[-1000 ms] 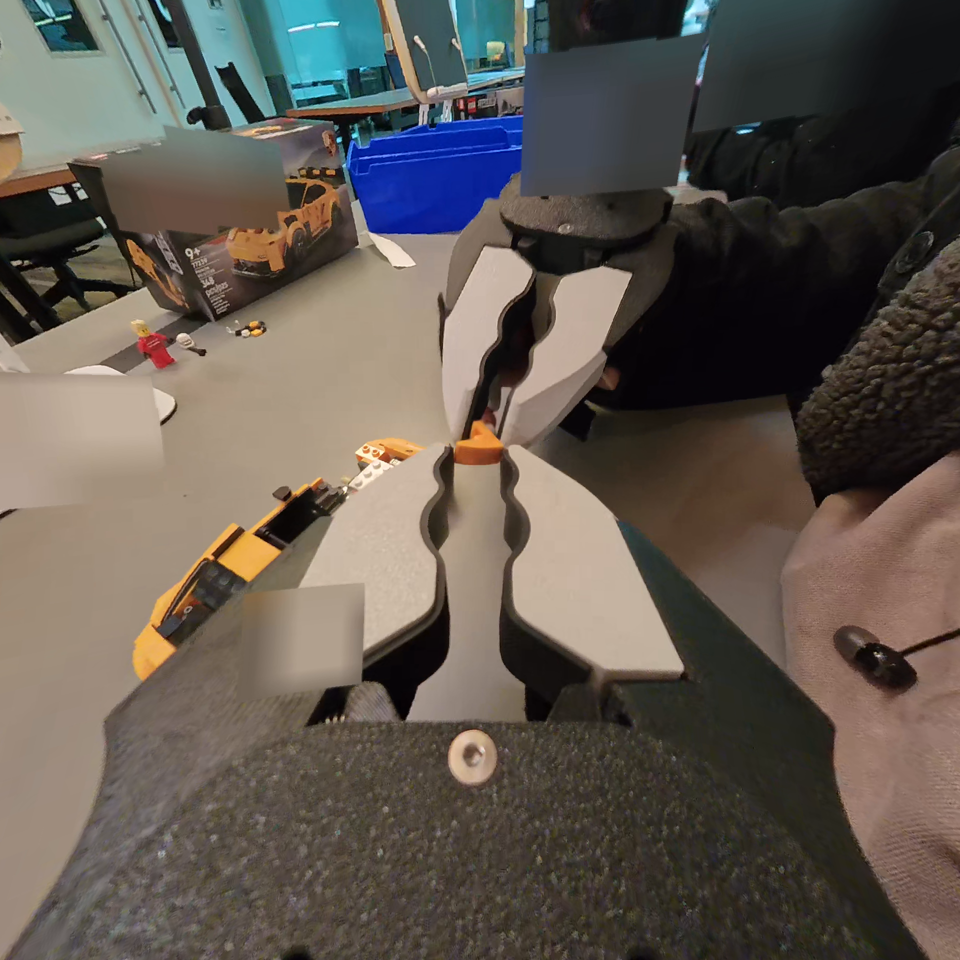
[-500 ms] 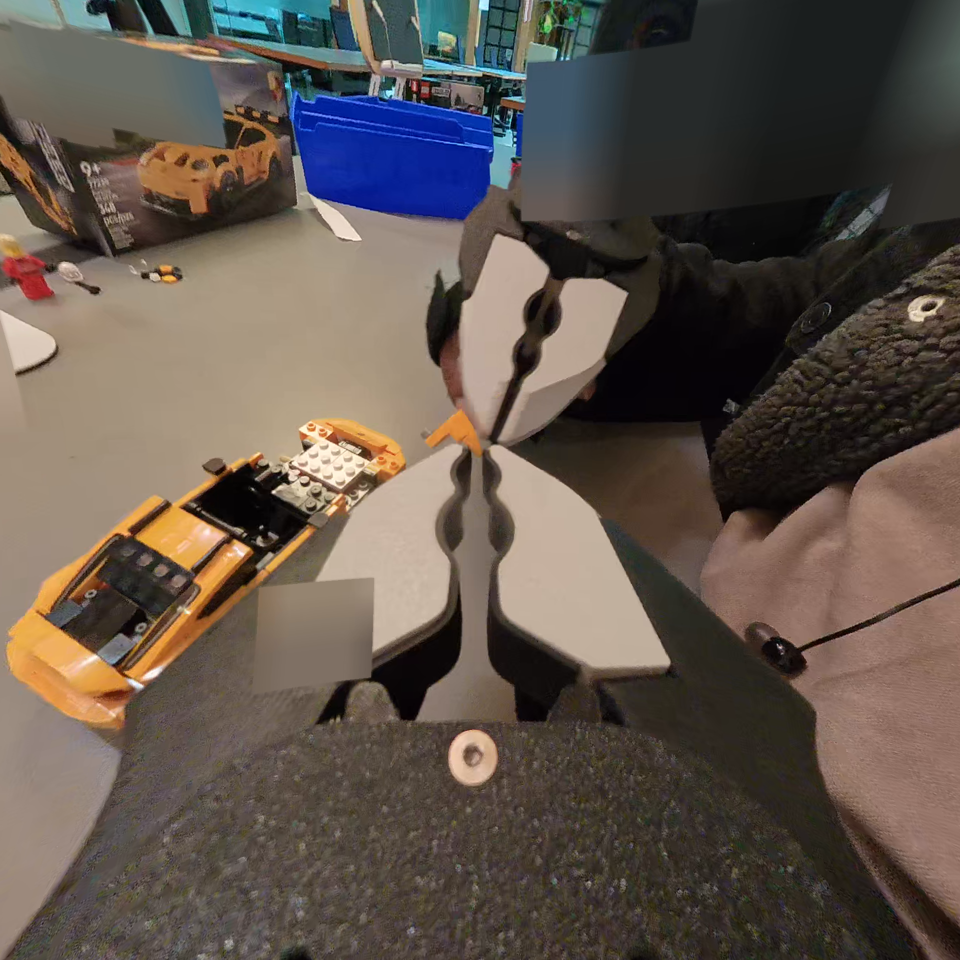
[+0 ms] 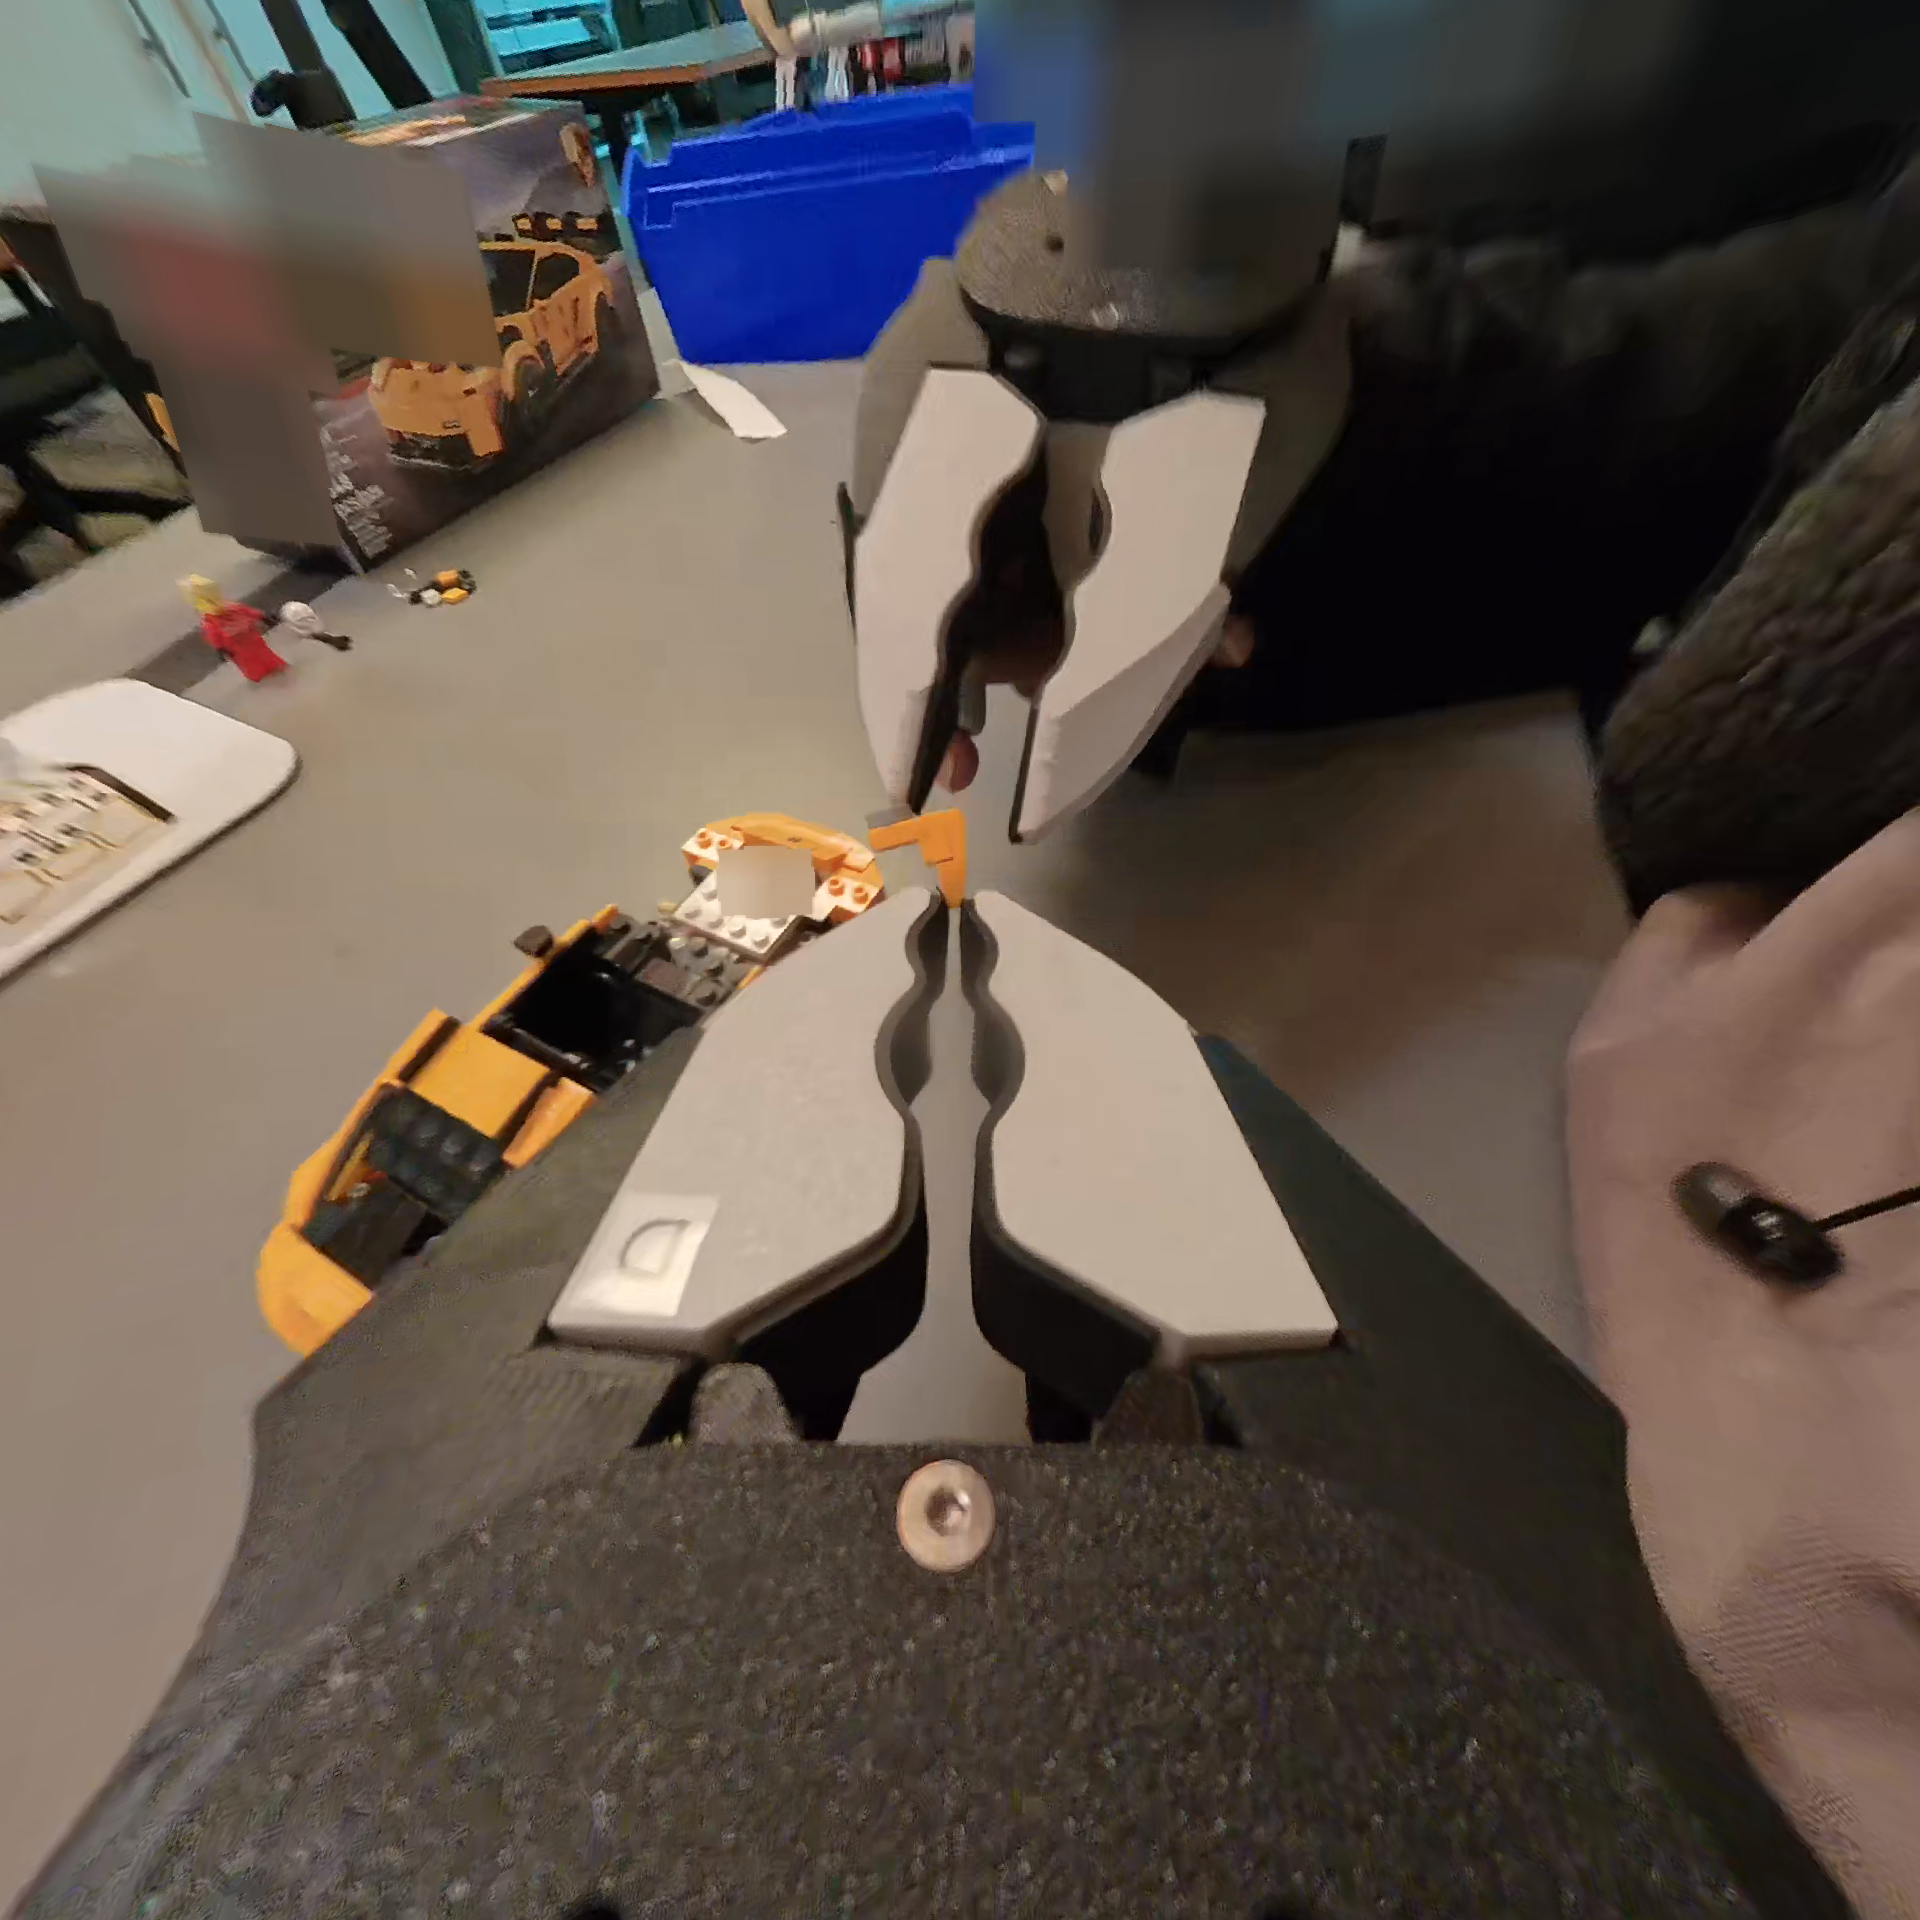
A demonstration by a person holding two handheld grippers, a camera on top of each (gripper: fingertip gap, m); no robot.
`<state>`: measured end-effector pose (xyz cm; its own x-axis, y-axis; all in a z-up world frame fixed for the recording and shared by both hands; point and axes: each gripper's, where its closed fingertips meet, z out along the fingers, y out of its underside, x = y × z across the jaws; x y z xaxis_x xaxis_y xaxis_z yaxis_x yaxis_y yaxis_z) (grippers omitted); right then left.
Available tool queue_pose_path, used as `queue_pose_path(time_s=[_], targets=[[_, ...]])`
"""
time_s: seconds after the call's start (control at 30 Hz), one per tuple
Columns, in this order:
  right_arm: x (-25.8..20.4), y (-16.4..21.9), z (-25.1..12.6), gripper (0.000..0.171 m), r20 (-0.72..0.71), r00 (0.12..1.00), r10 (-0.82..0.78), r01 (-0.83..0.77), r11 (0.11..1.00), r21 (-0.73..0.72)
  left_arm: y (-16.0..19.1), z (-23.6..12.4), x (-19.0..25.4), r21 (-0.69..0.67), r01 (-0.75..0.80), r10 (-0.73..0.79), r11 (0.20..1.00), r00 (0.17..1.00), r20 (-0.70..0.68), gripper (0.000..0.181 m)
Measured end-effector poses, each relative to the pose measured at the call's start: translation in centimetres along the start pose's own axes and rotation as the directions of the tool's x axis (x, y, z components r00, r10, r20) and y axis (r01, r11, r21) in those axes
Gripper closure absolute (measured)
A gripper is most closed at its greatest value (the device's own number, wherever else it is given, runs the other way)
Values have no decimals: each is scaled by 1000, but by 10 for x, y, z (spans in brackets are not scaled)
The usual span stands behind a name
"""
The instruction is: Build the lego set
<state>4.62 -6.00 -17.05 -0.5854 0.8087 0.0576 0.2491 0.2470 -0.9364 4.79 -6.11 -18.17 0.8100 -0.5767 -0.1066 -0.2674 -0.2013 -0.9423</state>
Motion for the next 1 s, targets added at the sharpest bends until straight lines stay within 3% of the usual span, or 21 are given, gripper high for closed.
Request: queue_pose_path(time_s=[0.13,0.33,0.5,1.0], targets=[[1,8,3,147,33,989,141,-138,988,-65,16,5,0,-135,-254,266,958,961,80,179],[3,15,7,150,81,898,432,-423,899,-110,25,9,-1,-265,-530,575,805,808,130,180],[-3,19,10,156,104,877,470,-454,879,-144,27,9,-2,-315,-622,683,717,718,137,180],[4,17,17,163,31,872,488,-484,870,-100,19,2,-16,-408,-645,757,646,611,233,180]])
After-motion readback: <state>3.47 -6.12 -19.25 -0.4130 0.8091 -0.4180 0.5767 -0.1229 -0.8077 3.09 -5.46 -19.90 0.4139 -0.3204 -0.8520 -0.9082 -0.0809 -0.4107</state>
